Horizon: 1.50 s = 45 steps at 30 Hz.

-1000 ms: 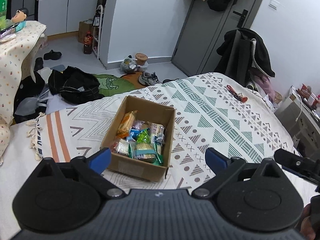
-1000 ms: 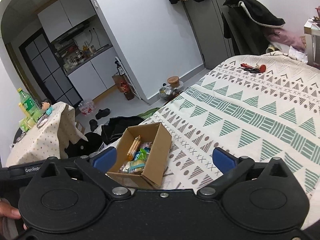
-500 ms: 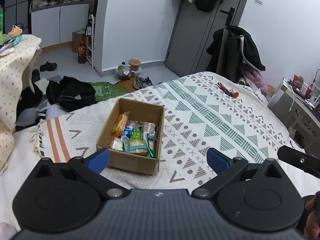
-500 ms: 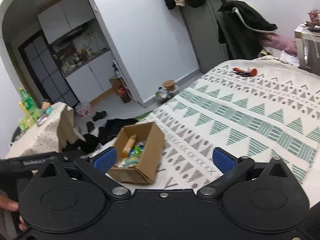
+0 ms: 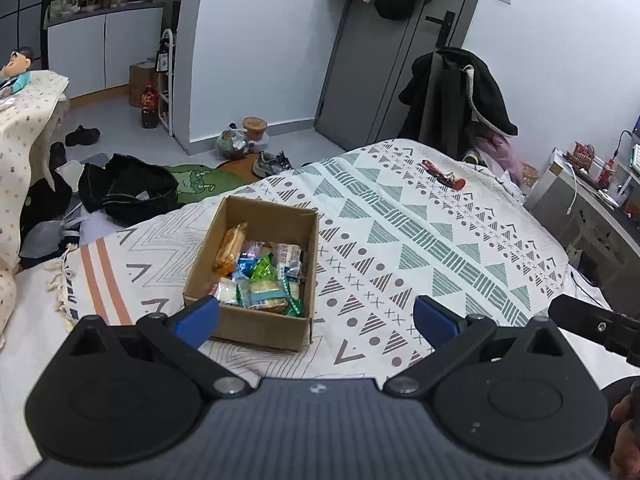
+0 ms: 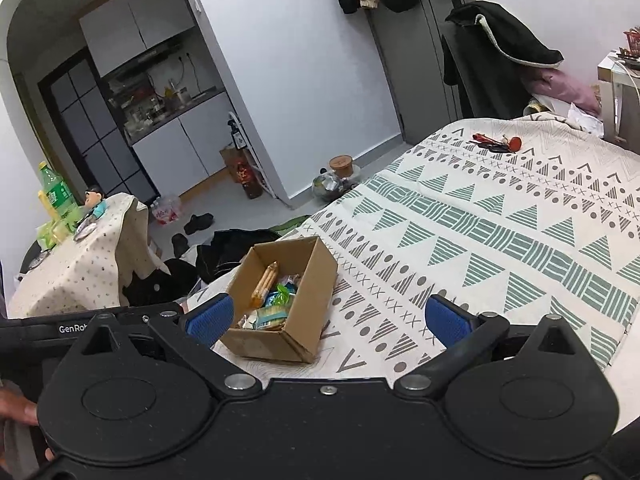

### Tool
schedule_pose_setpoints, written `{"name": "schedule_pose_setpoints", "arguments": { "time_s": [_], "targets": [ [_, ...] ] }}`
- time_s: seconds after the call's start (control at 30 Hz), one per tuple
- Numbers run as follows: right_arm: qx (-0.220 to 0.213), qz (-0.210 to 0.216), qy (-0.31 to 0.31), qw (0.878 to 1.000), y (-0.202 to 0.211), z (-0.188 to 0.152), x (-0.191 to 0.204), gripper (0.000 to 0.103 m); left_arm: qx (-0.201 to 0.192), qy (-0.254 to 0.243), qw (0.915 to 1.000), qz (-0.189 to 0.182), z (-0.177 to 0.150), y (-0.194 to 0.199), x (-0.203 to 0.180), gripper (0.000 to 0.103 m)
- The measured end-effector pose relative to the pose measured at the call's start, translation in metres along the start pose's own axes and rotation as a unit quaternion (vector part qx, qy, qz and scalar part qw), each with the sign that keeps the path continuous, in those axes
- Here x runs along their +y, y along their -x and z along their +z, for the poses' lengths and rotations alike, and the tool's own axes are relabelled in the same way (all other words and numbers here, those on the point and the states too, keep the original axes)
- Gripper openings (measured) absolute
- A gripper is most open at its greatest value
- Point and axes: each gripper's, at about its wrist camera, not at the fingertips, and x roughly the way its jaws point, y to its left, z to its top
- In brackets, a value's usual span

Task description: Organize snacks

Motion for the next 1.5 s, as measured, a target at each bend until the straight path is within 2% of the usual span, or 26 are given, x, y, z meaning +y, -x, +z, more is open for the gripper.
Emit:
{"name": "schedule_pose_setpoints", "arguments": {
  "time_s": [0.93, 1.5],
  "targets": [
    [0.009, -0.009, 0.003, 1.000, -0.003, -0.005, -0.001, 0.103, 0.005, -0.016, 0.9998, 0.003, -0.004, 0.001, 0.003, 0.103],
    [0.008, -0.010, -0.017, 1.000, -0.001, -0.007, -0.011, 0.103, 0.005, -0.023, 0.9996, 0.014, -0.005, 0.005, 0.000, 0.103]
  ]
}}
